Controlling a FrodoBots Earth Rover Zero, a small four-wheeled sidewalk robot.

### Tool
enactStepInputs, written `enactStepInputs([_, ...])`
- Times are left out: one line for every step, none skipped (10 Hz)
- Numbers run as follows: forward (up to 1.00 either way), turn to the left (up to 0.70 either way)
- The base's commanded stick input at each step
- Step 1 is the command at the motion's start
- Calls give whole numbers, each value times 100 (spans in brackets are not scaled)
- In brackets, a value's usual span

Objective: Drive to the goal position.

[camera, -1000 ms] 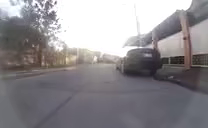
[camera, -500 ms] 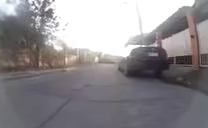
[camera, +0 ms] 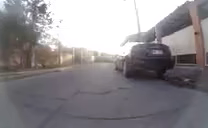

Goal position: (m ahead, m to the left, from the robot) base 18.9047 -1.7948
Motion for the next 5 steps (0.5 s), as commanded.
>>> enactStepInputs([100, 1])
enactStepInputs([100, 1])
enactStepInputs([100, 1])
enactStepInputs([100, 1])
enactStepInputs([100, 1])
